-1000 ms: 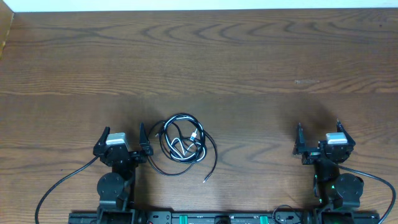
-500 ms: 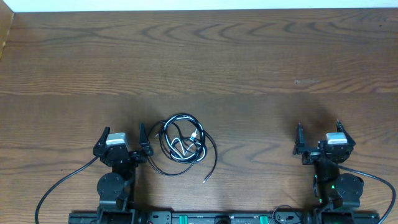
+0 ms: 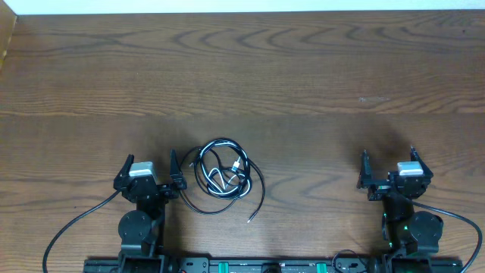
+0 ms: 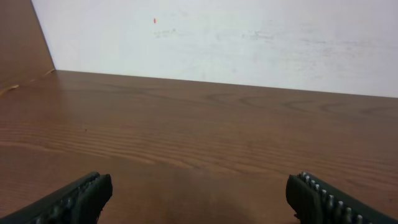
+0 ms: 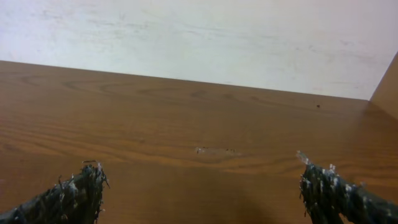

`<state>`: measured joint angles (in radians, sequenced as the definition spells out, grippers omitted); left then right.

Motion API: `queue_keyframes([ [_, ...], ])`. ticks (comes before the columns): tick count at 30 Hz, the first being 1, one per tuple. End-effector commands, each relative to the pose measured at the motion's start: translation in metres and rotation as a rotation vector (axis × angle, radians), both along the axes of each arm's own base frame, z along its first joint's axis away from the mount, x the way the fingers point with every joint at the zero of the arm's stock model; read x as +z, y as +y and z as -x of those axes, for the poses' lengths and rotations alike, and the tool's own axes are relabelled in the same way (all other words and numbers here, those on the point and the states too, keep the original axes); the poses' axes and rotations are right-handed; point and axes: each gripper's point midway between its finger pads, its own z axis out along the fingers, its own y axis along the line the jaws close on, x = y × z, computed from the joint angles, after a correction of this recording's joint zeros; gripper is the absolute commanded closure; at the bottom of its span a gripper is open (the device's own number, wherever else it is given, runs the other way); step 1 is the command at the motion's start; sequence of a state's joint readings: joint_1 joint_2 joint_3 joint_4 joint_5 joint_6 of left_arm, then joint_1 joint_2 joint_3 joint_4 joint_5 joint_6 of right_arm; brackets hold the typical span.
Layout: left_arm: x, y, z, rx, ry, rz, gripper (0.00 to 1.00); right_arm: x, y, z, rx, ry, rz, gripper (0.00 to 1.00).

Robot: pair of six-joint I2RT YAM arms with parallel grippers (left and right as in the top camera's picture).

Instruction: Untangle cables

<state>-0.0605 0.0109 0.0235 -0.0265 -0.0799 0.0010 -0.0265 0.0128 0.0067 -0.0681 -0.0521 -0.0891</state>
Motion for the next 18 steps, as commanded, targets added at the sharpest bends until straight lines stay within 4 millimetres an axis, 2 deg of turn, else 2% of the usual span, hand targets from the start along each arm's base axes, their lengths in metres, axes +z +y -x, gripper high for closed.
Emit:
queue_keyframes([
  [1,-0.0179,0.0029,0.001,0.013,0.054,-0.014,0.05,-0.001,0.003,0.0001,0.015,0.002,0.012,0.01],
  [18,-0.0179,0.0029,0.001,0.013,0.054,-0.014,0.06,-0.001,0.003,0.0001,0.015,0.002,0.012,0.01],
])
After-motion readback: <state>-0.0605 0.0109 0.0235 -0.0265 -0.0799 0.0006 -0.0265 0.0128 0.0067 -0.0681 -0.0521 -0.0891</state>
